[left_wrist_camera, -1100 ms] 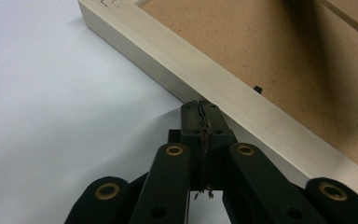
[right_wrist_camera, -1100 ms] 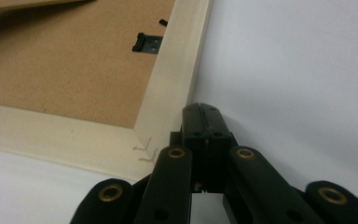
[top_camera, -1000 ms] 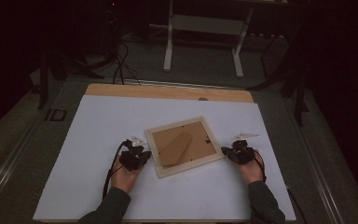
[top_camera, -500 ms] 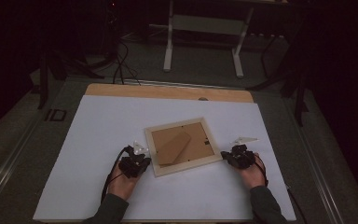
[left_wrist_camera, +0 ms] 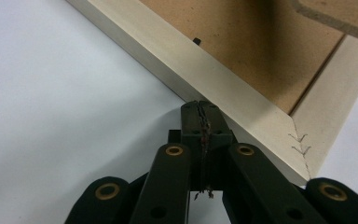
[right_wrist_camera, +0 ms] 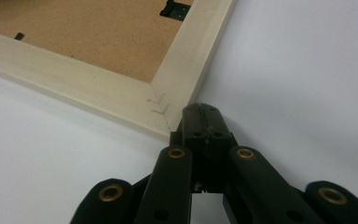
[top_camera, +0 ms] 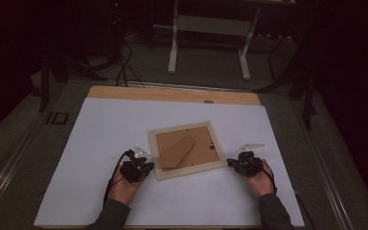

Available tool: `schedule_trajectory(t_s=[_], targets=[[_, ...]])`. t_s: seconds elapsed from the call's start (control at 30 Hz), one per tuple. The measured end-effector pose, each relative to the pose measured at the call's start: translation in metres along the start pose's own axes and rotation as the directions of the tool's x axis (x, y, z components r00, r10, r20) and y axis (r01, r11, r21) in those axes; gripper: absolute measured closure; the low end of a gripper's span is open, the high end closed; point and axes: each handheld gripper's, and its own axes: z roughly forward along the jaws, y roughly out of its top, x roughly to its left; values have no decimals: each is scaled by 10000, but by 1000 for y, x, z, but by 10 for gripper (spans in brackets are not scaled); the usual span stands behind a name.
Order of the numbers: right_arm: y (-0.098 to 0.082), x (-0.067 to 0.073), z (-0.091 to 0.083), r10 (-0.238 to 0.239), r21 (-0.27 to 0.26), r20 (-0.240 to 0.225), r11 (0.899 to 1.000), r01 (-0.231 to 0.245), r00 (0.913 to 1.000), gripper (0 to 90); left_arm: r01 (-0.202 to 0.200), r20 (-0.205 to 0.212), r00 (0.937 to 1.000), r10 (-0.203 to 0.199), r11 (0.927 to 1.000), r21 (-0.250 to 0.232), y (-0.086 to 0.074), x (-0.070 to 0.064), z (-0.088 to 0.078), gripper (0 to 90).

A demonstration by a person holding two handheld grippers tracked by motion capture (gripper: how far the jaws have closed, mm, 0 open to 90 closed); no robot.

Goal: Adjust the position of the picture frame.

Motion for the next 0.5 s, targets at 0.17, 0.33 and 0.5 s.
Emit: schedule_trajectory(t_s=[0.17,0.33,0.5], targets=[[-1,4,-1,-181,39,-50,9998,181,9998,900,196,-65,9998,-197,9998,-105,1,6,1,900],[-1,7,-1,-291,37,-130,9996,292,9995,900,386,-92,9992,-388,9991,-167,2,11,2,900],[-2,11,-1,-454,64,-278,9989,456,9986,900,577,-182,9981,-582,9980,-277,2,16,3,900]])
